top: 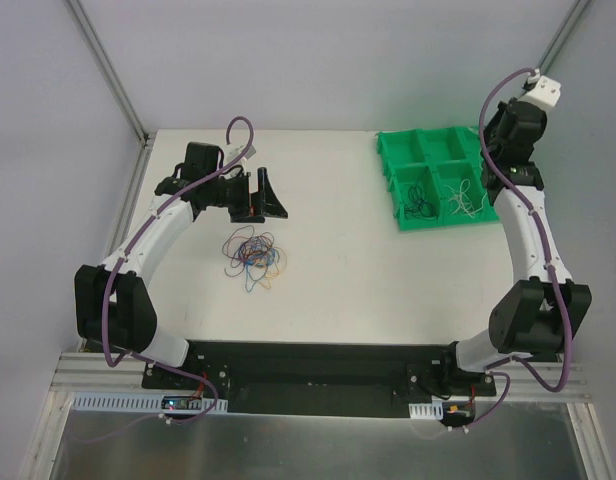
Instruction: Untangle the cables
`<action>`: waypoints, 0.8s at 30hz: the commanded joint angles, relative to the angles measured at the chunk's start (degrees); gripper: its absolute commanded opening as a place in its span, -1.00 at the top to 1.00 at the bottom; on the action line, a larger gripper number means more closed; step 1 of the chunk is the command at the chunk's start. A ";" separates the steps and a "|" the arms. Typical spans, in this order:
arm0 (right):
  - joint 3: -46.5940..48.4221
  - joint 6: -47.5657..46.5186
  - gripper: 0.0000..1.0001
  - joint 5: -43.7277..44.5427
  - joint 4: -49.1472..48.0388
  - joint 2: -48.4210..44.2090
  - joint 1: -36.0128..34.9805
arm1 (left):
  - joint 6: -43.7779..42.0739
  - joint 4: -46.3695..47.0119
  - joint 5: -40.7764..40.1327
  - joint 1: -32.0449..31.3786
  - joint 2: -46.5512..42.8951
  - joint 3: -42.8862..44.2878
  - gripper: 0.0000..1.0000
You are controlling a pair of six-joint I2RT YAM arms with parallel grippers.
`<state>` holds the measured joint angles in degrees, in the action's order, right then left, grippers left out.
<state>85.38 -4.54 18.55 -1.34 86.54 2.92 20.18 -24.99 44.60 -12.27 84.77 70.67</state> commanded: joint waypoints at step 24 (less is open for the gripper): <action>12.17 12.54 1.00 -28.75 22.00 25.95 6.93 | 2.14 3.20 4.71 0.41 0.39 -0.80 -0.88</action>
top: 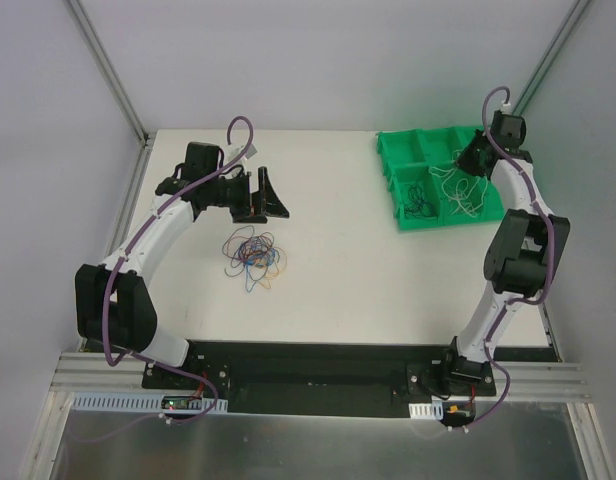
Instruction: Untangle the cables
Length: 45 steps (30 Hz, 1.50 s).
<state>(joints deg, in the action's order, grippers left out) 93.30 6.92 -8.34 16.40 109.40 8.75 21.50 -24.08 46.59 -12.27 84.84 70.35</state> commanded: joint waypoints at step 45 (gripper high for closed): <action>-1.53 -4.71 -0.54 6.78 15.25 -9.13 1.79 | 1.53 2.46 -8.45 0.85 -0.46 -2.67 -0.88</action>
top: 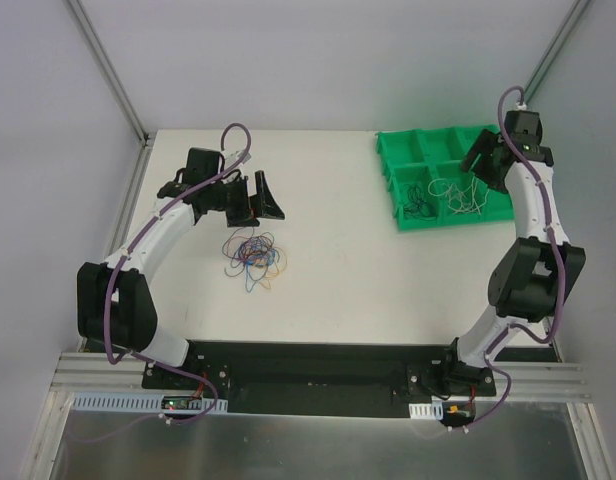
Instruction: Untangle the cables
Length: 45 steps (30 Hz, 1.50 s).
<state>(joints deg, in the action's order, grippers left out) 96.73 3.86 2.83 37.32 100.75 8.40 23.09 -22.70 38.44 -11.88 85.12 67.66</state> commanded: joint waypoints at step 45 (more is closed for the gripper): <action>-26.20 4.83 -0.65 -13.08 -22.00 -15.49 -31.59 | 11.62 2.21 -13.12 -9.38 12.18 -11.23 0.27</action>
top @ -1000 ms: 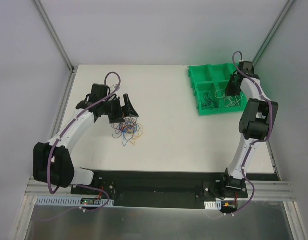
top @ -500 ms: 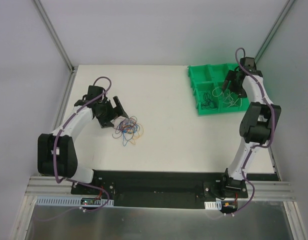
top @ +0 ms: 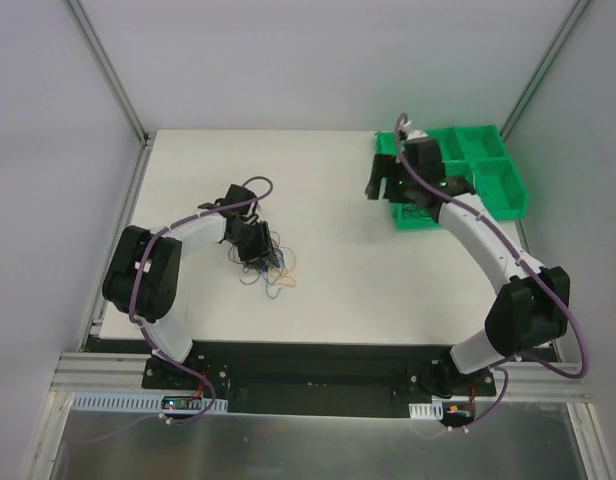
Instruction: Untangle the cables
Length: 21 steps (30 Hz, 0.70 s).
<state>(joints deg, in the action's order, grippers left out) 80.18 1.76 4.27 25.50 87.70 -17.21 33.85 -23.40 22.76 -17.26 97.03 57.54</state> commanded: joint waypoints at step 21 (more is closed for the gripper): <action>-28.78 9.84 -0.37 -24.04 -32.96 5.80 -22.51 | -4.05 4.51 4.31 -2.26 -11.35 -3.32 -0.47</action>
<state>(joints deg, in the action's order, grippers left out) 48.58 10.35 -18.13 -0.54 89.95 -39.00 32.60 -17.52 25.71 -20.38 83.44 51.16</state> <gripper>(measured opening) 0.704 0.746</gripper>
